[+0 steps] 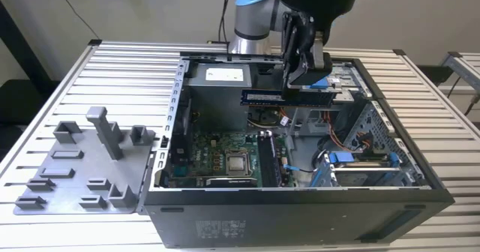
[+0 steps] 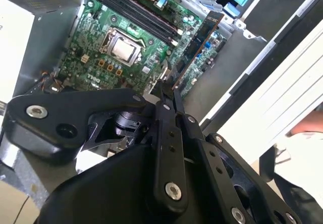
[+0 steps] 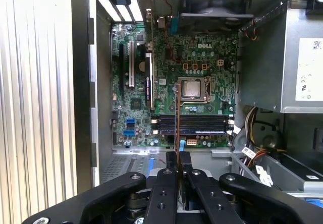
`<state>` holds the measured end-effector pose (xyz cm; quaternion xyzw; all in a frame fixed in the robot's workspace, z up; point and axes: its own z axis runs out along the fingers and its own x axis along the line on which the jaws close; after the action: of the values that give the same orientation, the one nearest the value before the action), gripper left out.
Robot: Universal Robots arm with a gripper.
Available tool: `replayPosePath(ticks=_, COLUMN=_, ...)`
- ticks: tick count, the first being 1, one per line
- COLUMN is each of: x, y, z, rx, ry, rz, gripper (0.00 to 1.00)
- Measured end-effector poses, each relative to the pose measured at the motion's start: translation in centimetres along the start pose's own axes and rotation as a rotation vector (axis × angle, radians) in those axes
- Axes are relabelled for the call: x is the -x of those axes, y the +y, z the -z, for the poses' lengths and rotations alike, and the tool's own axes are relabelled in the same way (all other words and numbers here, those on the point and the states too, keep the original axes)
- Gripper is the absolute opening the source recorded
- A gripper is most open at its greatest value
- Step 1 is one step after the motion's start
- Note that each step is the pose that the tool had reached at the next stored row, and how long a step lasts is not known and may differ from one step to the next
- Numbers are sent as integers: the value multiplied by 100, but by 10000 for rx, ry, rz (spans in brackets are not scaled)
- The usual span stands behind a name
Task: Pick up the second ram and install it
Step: 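Pick up the second ram and move it above second insertion slot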
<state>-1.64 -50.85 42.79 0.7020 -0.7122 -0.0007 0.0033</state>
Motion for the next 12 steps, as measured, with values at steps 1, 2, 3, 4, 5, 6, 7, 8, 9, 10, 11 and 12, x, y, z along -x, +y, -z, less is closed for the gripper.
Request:
replayPosePath(ticks=1, x=3, y=0, z=0, rx=0, ry=-1, rz=0, gripper=14)
replayPosePath(ticks=2, x=7, y=1, z=-1, rx=0, ry=-2, rz=-1, gripper=14)
replayPosePath(ticks=3, x=11, y=1, z=0, rx=0, ry=-1, rz=-1, gripper=14)
replayPosePath(ticks=4, x=15, y=1, z=0, rx=0, ry=0, rz=-1, gripper=14)
replayPosePath(ticks=5, x=20, y=1, z=0, rx=0, ry=-1, rz=0, gripper=14)
replayPosePath(ticks=6, x=25, y=1, z=0, rx=0, ry=-1, rz=-1, gripper=14)
replayPosePath(ticks=7, x=31, y=1, z=0, rx=0, ry=-1, rz=-1, gripper=14)
replayPosePath(ticks=8, x=37, y=2, z=0, rx=0, ry=-1, rz=-1, gripper=14)
replayPosePath(ticks=9, x=44, y=2, z=0, rx=0, ry=0, rz=-1, gripper=14)
replayPosePath(ticks=10, x=52, y=2, z=0, rx=0, ry=-1, rz=-2, gripper=14)
replayPosePath(ticks=11, x=60, y=2, z=0, rx=0, ry=-1, rz=-1, gripper=14)
replayPosePath(ticks=12, x=68, y=2, z=0, rx=0, ry=-1, rz=-1, gripper=14)
